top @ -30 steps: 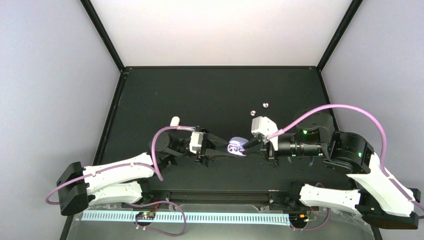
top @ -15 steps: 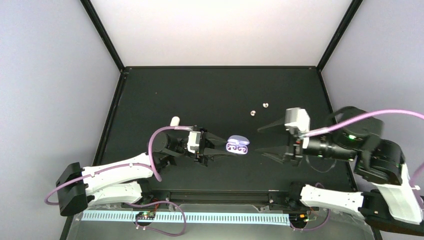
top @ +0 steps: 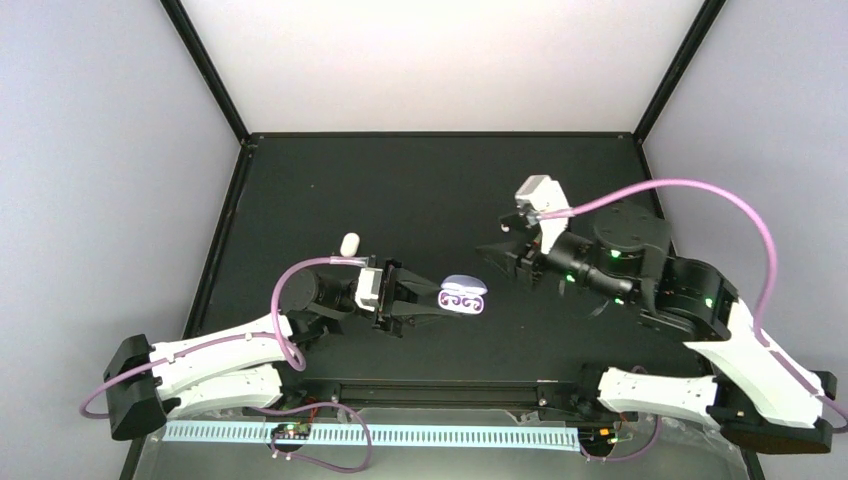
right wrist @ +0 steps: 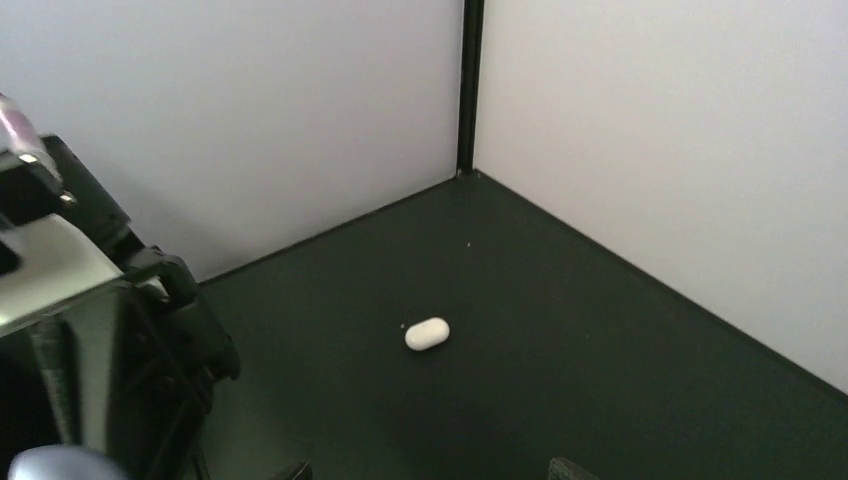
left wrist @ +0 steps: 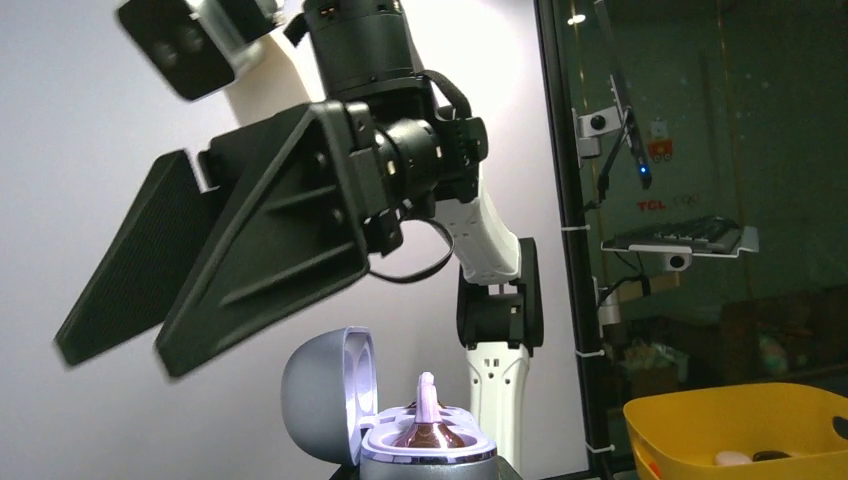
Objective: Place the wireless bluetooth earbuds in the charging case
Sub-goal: Close the charging case, then place the charging case at the center of the board, then pick up the charging case at the center of the board.
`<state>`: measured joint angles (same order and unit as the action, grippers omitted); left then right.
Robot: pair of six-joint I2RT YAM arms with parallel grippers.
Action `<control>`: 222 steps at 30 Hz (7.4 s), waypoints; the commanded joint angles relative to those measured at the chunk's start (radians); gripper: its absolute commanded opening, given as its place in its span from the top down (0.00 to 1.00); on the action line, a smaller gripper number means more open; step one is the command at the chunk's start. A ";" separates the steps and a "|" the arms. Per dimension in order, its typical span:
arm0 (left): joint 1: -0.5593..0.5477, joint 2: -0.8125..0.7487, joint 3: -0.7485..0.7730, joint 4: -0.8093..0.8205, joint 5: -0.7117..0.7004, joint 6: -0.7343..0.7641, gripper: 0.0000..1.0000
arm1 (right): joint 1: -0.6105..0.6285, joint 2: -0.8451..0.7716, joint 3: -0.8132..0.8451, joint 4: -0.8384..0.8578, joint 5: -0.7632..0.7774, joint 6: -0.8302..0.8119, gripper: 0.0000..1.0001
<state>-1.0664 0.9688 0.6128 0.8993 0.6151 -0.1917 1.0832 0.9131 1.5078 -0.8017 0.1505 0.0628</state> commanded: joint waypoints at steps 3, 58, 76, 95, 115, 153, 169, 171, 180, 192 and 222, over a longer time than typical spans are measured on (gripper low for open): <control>-0.001 -0.021 0.005 0.036 0.004 0.002 0.98 | 0.003 0.024 0.006 -0.015 -0.105 0.011 0.39; 0.629 1.197 0.819 -0.940 -0.224 -0.461 0.95 | -0.012 -0.269 -0.603 0.283 0.320 0.136 0.26; 0.639 1.017 0.668 -1.012 -0.341 -0.400 0.02 | -0.012 -0.293 -0.540 0.248 0.356 0.088 0.23; 0.855 0.586 0.360 -1.329 -0.619 -0.245 0.01 | -0.012 -0.269 -0.617 0.328 0.302 0.084 0.22; 0.861 0.843 0.518 -1.360 -0.567 -0.087 0.32 | -0.011 -0.270 -0.588 0.286 0.309 0.079 0.22; 0.772 0.712 0.529 -1.321 -0.482 -0.140 0.33 | -0.012 -0.230 -0.632 0.293 0.252 0.143 0.22; 0.888 0.123 0.311 -1.428 -0.598 -0.319 0.02 | -0.095 0.531 -0.478 0.655 -0.101 0.229 0.26; 0.887 0.031 0.276 -1.431 -0.630 -0.315 0.01 | -0.097 0.671 -0.378 0.631 -0.110 0.230 0.26; 0.890 -0.238 0.190 -1.449 -0.738 -0.336 0.01 | -0.098 1.120 0.049 0.478 -0.045 0.234 0.25; 0.833 -0.299 0.201 -1.494 -0.890 -0.279 0.01 | -0.114 1.400 0.363 0.274 0.136 0.245 0.26; 0.813 -0.335 0.193 -1.510 -0.899 -0.255 0.01 | -0.133 1.512 0.435 0.172 0.029 0.227 0.45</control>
<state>-0.2493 0.6479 0.8013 -0.5934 -0.2672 -0.4637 0.9508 2.4271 1.9911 -0.5659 0.1894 0.2745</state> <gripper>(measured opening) 0.988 0.537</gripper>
